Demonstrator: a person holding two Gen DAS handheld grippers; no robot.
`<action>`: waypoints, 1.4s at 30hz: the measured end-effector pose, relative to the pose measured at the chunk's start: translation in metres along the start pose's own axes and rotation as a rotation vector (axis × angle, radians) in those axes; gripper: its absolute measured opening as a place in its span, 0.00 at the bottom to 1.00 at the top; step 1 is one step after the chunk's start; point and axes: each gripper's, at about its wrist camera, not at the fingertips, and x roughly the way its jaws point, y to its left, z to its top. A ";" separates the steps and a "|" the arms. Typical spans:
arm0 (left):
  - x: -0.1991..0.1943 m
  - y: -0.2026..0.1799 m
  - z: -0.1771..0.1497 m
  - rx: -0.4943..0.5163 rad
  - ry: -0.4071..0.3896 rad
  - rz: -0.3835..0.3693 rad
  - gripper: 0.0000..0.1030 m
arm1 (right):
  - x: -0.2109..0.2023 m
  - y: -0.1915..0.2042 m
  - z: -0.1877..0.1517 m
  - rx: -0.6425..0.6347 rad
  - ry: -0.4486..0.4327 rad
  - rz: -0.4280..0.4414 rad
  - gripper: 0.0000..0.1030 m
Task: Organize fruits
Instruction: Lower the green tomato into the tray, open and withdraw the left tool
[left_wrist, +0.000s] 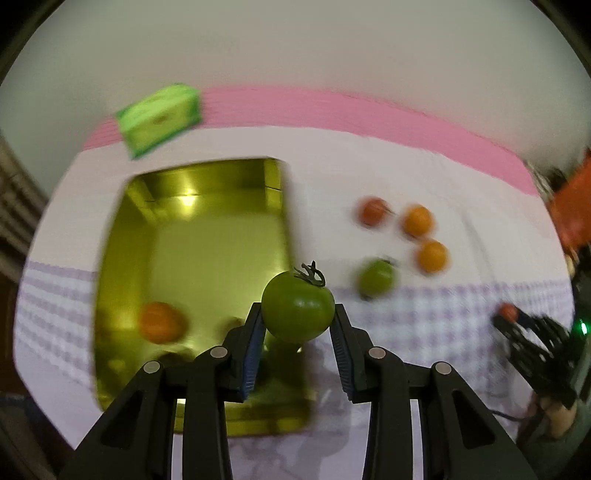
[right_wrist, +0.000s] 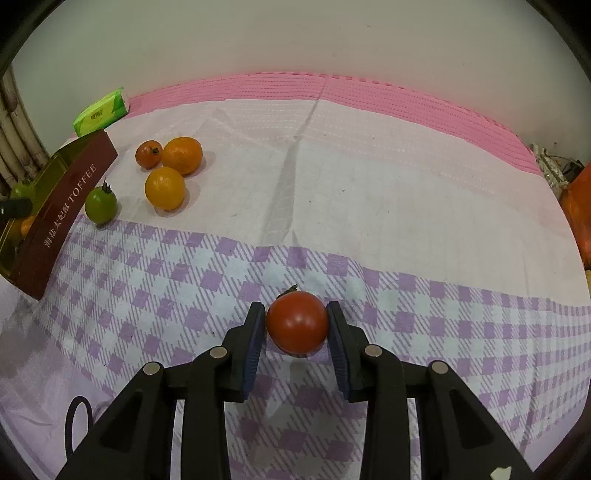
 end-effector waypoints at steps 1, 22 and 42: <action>0.000 0.012 0.001 -0.019 0.000 0.017 0.35 | 0.000 0.000 0.000 0.001 0.000 -0.002 0.31; 0.058 0.108 0.021 -0.196 0.089 0.115 0.36 | 0.000 0.002 -0.002 0.014 -0.006 -0.008 0.31; 0.063 0.106 0.012 -0.218 0.128 0.123 0.37 | 0.000 0.002 0.000 0.000 0.018 -0.001 0.33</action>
